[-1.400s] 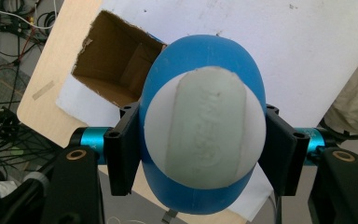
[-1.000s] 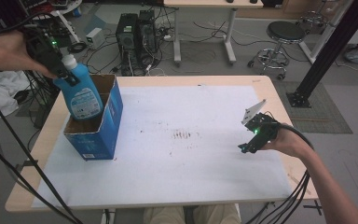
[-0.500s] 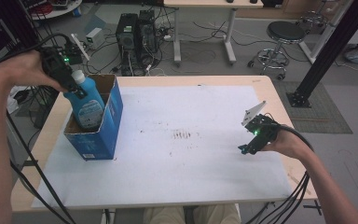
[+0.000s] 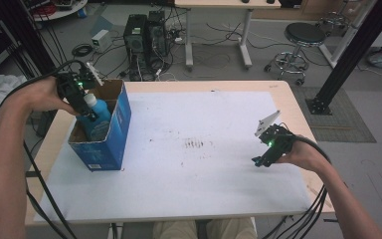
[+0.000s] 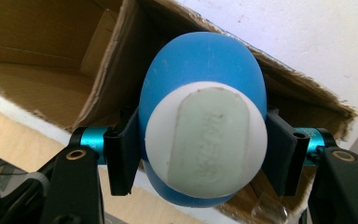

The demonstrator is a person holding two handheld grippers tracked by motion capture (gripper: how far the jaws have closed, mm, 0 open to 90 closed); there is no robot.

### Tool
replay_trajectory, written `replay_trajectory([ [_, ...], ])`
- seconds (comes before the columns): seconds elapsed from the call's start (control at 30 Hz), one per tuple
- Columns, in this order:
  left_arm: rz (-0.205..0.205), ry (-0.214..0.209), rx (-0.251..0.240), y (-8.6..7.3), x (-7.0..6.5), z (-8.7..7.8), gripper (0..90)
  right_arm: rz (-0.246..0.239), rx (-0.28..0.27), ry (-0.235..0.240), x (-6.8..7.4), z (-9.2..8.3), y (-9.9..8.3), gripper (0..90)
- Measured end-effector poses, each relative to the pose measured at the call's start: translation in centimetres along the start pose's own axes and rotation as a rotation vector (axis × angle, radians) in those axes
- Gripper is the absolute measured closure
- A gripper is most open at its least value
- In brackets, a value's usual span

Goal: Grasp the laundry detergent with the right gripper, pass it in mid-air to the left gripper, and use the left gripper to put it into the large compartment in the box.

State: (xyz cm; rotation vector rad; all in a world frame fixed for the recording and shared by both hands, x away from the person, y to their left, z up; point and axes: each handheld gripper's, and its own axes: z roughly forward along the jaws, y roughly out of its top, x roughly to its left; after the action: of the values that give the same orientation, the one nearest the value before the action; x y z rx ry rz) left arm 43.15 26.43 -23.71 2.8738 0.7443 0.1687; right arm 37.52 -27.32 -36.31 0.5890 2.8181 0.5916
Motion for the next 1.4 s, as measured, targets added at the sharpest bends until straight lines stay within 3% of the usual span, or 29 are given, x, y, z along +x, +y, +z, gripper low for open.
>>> replay_trajectory([
  [0.2,0.009,-0.003,0.009,-0.1,-0.2,1.4,38.1,0.005,0.004,0.004,0.2,0.2,-0.1,12.4],
  [0.73,0.054,0.009,0.042,-0.2,-0.4,3.2,38.1,0.004,0.003,0.005,0.4,0.3,-0.2,12.4],
  [1.4,0.059,0.020,0.058,0.1,-0.6,3.5,37.8,0.002,0.004,0.008,0.5,0.6,-0.2,12.4],
])
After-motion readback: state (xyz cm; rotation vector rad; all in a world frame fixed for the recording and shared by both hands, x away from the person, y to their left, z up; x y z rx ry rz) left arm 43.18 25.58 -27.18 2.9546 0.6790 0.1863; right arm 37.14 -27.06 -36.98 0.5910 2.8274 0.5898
